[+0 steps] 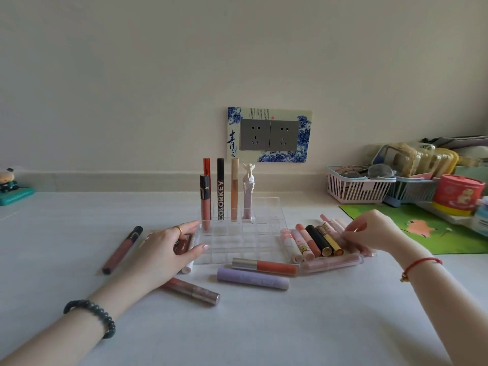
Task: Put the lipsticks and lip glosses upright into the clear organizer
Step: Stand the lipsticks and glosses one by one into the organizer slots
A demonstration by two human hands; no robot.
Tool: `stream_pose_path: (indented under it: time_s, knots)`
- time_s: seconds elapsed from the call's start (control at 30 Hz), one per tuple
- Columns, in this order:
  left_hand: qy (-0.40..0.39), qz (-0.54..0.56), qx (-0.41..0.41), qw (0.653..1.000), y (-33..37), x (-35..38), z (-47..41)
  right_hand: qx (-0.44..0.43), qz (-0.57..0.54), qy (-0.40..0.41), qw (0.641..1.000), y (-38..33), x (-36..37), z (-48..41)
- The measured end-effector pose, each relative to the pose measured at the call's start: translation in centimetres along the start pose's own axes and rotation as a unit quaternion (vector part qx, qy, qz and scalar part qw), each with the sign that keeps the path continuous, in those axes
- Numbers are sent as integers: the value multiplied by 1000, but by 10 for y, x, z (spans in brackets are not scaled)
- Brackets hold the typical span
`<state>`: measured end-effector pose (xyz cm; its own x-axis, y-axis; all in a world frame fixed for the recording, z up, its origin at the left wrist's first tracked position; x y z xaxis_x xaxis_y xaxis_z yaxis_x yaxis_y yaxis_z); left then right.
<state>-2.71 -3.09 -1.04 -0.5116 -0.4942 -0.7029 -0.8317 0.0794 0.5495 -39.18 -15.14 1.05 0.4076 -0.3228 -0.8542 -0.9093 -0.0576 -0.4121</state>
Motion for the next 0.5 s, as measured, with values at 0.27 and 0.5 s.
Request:
stream_pose_path:
  time_s: [0.27, 0.5]
  knots:
    - [-1, -8, -5, 1000, 4, 0, 1, 4, 52, -9, 999, -4, 0, 1]
    - [-1, -7, -6, 1000, 5, -1, 2, 24, 81, -39, 996, -6, 0, 0]
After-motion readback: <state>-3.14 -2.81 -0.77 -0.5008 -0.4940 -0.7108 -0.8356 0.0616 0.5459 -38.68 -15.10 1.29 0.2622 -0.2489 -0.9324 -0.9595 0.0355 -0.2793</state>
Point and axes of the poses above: each hand's wrist, its own z-axis away from the middle knuckle, its own x-axis out of the palm, y = z × x, the point moved 3 cm from there along -z, towards the middle knuckle, and after that the axes turned 11 degrees about y, right-handed, at the moved point
